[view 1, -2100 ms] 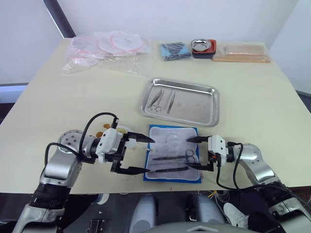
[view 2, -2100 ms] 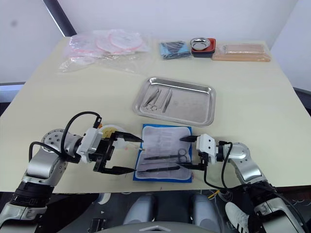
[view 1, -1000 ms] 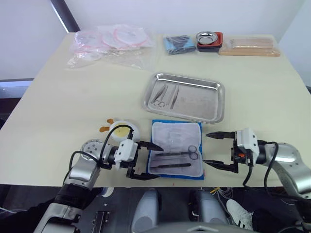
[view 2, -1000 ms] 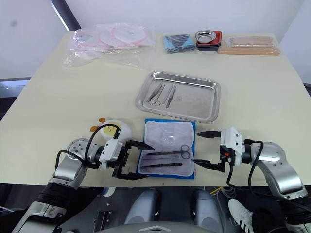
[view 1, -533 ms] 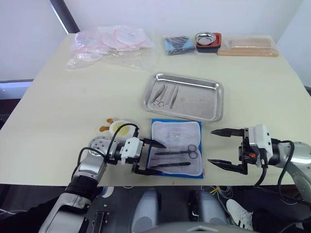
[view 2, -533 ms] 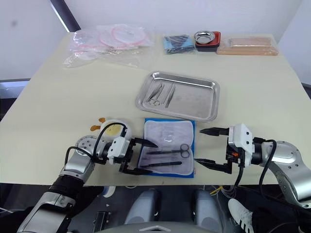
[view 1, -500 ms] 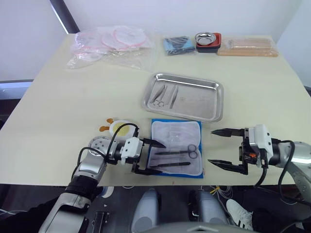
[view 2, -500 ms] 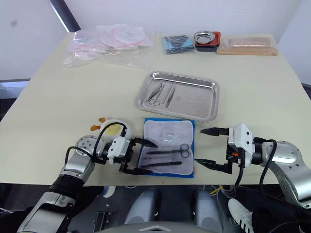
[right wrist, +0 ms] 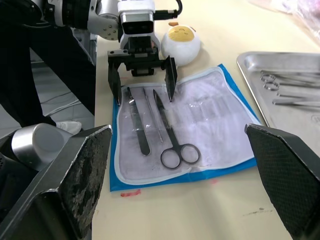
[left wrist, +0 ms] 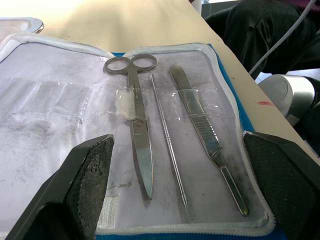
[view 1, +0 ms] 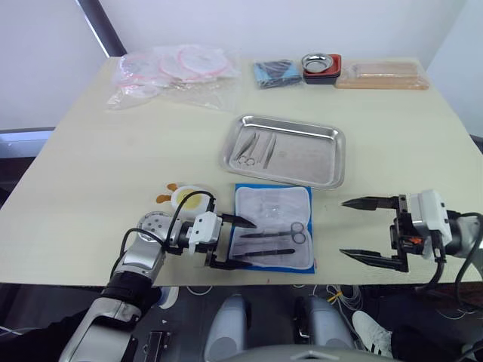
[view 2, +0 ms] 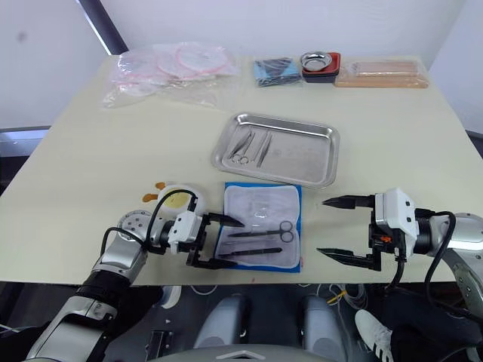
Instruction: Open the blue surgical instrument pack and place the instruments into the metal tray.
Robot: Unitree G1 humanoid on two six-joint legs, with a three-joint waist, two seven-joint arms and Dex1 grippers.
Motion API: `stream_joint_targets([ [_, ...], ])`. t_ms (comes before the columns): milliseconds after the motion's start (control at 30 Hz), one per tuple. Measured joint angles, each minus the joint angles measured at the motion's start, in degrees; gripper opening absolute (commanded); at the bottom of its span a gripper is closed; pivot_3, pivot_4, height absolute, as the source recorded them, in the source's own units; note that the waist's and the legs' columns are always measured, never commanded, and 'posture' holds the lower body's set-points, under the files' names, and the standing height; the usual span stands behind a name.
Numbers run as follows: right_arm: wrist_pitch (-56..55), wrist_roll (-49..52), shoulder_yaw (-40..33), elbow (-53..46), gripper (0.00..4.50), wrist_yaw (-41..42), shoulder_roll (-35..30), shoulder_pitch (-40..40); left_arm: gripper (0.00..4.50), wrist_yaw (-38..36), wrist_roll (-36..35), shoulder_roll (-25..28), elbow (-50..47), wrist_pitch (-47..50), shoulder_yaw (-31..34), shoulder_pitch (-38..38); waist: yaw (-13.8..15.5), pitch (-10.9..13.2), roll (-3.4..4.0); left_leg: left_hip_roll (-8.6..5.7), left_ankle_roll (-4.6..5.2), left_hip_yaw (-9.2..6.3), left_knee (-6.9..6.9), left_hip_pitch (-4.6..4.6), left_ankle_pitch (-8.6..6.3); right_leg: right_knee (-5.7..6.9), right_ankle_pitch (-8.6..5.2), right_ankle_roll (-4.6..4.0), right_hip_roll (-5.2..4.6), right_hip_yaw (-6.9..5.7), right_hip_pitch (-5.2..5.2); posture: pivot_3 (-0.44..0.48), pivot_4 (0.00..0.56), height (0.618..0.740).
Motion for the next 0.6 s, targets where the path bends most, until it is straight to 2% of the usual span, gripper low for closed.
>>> stream_joint_targets([
  [433, -0.25, -4.59, 6.31, 0.68, 4.5, -2.75, 3.6, -2.2, 4.37, 0.56, 0.22, -0.44, 1.21, 1.96, -0.89, -0.21, -0.03, -0.65, 0.42, 0.0, 0.0, 0.05, 0.04, 0.11, 0.01, 0.08, -0.01, -0.02, 0.54, 0.89, 0.03, 0.0, 0.15, 0.74],
  [467, 0.01, -7.23, 9.34, 2.22, 4.5, -4.13, 4.57, -3.65, 4.37, 0.82, 0.43, -0.74, 1.24, 2.83, -1.13, -0.74, 0.05, -0.68, 0.45, -0.03, 0.01, 0.04, 0.04, 0.11, 0.01, 0.08, -0.01, -0.02, 0.57, 0.96, 0.05, 0.0, 0.15, 0.74],
  [533, 0.14, -8.3, 10.74, 2.82, 4.5, -4.67, 5.18, -4.58, 4.37, 0.92, 0.72, -0.93, 1.52, 2.92, -1.36, -1.08, 0.1, -0.75, 0.53, -0.11, 0.01, 0.05, 0.05, 0.17, 0.02, 0.09, -0.01, -0.02, 0.7, 1.27, 0.1, 0.0, 0.15, 0.74],
  [600, -0.16, -12.17, 14.68, 4.94, 4.5, -6.14, 6.95, -6.79, 4.37, 1.34, 1.34, -1.85, 2.54, 3.11, -1.73, -1.8, 0.18, -0.78, 0.55, -0.18, 0.02, 0.07, 0.05, 0.63, 0.02, 0.05, -0.15, -0.22, 0.73, 1.47, 0.58, 0.0, 0.15, 0.74],
])
